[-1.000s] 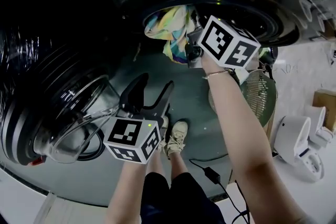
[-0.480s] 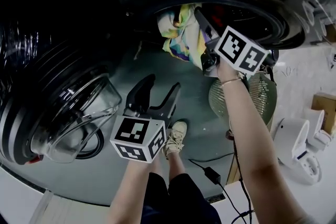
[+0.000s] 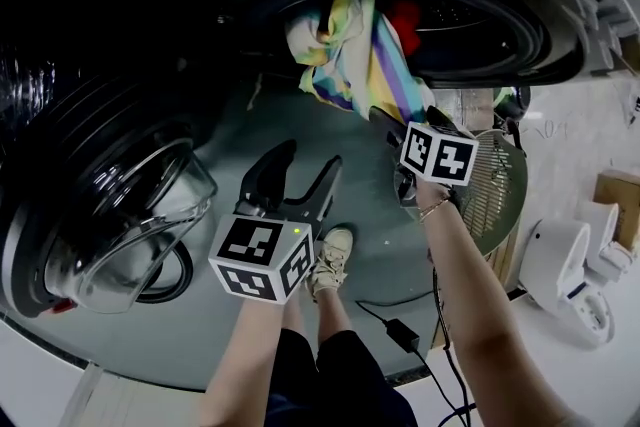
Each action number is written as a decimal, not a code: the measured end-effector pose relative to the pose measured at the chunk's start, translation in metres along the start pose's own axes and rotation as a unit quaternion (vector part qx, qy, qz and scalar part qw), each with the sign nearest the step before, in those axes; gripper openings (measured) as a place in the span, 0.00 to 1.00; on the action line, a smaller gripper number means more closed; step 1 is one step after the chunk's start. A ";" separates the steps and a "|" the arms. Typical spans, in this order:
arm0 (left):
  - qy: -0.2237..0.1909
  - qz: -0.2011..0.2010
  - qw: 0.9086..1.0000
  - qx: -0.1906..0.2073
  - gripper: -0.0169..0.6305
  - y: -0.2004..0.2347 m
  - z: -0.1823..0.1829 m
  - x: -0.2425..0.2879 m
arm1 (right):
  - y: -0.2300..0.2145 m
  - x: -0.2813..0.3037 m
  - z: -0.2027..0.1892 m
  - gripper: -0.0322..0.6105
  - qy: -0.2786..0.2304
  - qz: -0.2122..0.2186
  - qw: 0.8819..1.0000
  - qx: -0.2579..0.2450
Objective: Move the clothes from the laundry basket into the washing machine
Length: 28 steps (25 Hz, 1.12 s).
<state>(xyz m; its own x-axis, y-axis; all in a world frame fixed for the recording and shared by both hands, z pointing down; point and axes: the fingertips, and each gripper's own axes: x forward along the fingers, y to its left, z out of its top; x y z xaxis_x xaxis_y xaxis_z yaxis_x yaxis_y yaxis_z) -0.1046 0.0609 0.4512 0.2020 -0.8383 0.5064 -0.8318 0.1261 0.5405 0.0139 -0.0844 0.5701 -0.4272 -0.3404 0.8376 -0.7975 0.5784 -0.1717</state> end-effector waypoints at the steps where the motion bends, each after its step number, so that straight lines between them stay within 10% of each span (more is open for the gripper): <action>1: 0.001 -0.002 1.000 -0.001 0.60 -0.002 -0.002 0.001 | -0.007 0.003 -0.006 0.85 0.017 -0.017 1.000 -0.004; 5: -0.001 -0.009 1.000 -0.006 0.60 -0.008 -0.004 0.005 | -0.020 0.002 -0.002 0.11 0.012 -0.043 0.999 0.022; 16: -0.002 -0.004 1.000 -0.005 0.60 -0.011 0.001 0.008 | 0.077 -0.045 0.082 0.11 -0.152 0.100 0.983 0.017; 28: -0.020 0.008 1.000 -0.008 0.60 -0.010 0.024 -0.009 | 0.128 -0.069 0.204 0.11 -0.297 0.150 0.943 -0.017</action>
<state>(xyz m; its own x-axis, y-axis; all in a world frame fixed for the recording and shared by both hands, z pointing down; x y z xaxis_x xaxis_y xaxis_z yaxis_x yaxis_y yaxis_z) -0.1110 0.0544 0.4250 0.1675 -0.8563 0.4886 -0.8267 0.1480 0.5428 -0.1457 -0.1375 0.3844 -0.8025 -0.5069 0.3147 -0.5933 0.7342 -0.3302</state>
